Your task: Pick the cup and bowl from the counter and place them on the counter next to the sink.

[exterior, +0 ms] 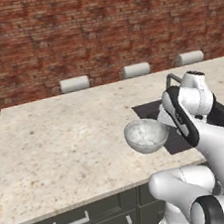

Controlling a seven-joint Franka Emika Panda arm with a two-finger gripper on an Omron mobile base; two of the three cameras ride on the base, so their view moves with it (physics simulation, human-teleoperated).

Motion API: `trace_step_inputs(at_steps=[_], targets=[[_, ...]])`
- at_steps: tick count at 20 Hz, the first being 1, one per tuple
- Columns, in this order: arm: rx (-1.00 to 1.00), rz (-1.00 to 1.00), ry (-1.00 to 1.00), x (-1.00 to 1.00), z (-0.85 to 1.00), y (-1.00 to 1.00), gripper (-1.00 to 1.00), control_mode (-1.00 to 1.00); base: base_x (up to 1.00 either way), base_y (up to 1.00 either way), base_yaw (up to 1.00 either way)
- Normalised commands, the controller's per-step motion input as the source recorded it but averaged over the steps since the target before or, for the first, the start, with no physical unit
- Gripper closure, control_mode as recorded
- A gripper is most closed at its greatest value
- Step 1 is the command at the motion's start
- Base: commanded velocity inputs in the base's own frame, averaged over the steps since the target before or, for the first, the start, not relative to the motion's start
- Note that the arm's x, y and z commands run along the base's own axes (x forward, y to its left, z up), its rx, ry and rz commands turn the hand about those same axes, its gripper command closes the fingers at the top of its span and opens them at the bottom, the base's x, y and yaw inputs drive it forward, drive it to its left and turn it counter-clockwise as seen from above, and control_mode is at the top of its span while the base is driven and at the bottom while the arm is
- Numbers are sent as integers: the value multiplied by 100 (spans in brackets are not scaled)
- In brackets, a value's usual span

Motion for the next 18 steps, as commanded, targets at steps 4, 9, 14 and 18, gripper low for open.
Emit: trace_step_inputs(at_steps=[4, 9, 14, 18], targets=[[0, 46, 4, -71, 0, 58, -100, -100, 0, 0, 0], [0, 54, 2, -43, 12, 54, -100, -100, 0, 0, 0], [0, 46, 0, -26, 18, 16, -100, -100, 0, 0, 0], [0, 41, 0, -23, 14, 1, -100, -100, 0, 0, 0]])
